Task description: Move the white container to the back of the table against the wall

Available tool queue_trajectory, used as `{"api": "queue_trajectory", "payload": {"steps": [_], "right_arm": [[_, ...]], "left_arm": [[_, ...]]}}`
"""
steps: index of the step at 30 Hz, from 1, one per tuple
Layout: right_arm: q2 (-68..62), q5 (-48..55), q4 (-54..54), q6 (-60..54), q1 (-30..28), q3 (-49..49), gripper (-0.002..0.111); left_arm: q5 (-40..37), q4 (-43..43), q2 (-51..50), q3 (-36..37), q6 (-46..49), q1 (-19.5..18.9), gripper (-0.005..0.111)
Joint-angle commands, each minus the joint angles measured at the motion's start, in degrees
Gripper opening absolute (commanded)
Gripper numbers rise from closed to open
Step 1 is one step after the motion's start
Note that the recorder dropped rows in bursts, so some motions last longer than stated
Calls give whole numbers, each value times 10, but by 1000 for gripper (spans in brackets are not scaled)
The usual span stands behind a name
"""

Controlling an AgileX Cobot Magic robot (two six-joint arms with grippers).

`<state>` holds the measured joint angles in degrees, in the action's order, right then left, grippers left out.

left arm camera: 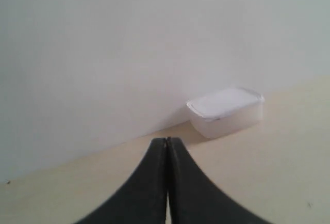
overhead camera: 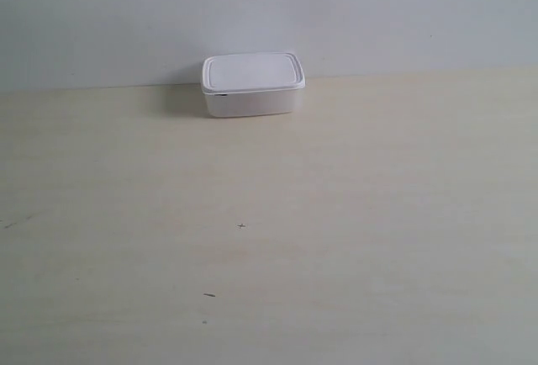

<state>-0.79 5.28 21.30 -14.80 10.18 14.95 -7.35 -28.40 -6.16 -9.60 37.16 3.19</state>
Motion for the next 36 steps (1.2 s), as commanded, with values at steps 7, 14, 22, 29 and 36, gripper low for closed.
{"api": "queue_trajectory", "payload": {"steps": [7,14,22,29,36], "right_arm": [[8,15,-5,-2,-3,-3,0],[8,17,-7,-2,-3,-3,0],[8,14,-73,-2,-3,-33,0],[8,14,-100,-2,-3,-149,0],[8,27,-124,-2,-3,-149,0]], "left_arm": [[23,-15,61,67,-131,-60,0],[37,-20,62,96,-204,-61,0],[46,71,62,96,-204,-61,0],[-3,71,62,96,-204,-61,0],[-43,73,62,96,-204,-61,0]]}}
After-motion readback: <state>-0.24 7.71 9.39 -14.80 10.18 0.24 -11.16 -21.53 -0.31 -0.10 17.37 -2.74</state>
